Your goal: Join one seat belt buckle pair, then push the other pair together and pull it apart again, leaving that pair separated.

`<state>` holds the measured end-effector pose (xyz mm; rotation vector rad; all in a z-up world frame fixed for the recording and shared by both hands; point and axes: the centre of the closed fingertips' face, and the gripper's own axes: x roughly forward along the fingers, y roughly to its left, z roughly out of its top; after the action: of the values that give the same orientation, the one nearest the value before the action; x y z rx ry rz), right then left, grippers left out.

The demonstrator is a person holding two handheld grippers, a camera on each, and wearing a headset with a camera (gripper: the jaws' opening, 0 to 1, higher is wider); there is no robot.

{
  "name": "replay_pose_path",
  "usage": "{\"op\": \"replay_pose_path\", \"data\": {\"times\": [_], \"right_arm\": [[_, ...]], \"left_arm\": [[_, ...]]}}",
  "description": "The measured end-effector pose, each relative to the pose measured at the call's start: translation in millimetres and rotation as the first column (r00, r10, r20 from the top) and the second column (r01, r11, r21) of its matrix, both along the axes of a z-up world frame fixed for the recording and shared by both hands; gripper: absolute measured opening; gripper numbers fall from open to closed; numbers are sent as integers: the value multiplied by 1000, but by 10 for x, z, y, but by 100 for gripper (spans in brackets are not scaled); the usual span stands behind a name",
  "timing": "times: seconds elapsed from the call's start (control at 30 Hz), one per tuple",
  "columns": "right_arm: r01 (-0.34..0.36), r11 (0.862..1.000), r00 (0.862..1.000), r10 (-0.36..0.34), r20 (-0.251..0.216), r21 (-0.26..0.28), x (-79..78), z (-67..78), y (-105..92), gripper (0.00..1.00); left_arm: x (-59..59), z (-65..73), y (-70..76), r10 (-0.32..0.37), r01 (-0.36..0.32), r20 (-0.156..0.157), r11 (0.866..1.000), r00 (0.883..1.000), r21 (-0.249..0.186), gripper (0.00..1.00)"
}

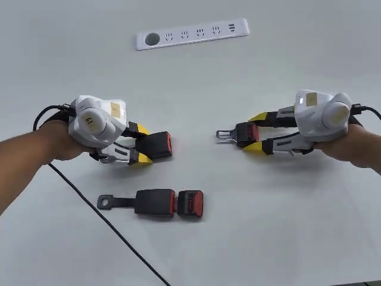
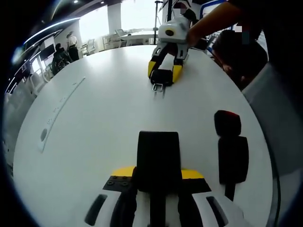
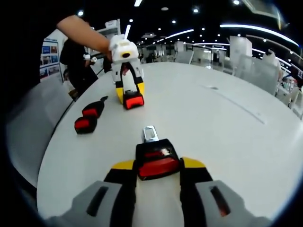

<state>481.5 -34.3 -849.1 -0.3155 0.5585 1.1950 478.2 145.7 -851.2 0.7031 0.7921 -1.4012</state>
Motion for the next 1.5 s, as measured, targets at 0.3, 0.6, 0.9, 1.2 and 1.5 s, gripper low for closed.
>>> {"op": "replay_pose_path", "data": {"times": [0.3,0.6,0.9,1.2,1.5], "right_arm": [[-7,1000,1000,7,4,23,-7,-1,254,35],[-15,998,1000,15,6,65,-33,11,579,35],[-25,997,1000,24,12,75,-47,12,789,35],[-44,996,999,42,25,73,-61,-14,932,35],[-53,998,998,52,23,41,-38,-42,1061,35]], "left_arm": [[-7,-7,4,-7,8,-9,1000,1000,15,34],[-4,-13,-1,-31,31,-12,999,999,42,34],[-9,-15,-2,-62,62,-10,996,998,68,34],[-20,-13,-3,-89,89,-8,992,996,85,34],[-27,-12,-1,-106,106,-5,990,994,94,34]]}}
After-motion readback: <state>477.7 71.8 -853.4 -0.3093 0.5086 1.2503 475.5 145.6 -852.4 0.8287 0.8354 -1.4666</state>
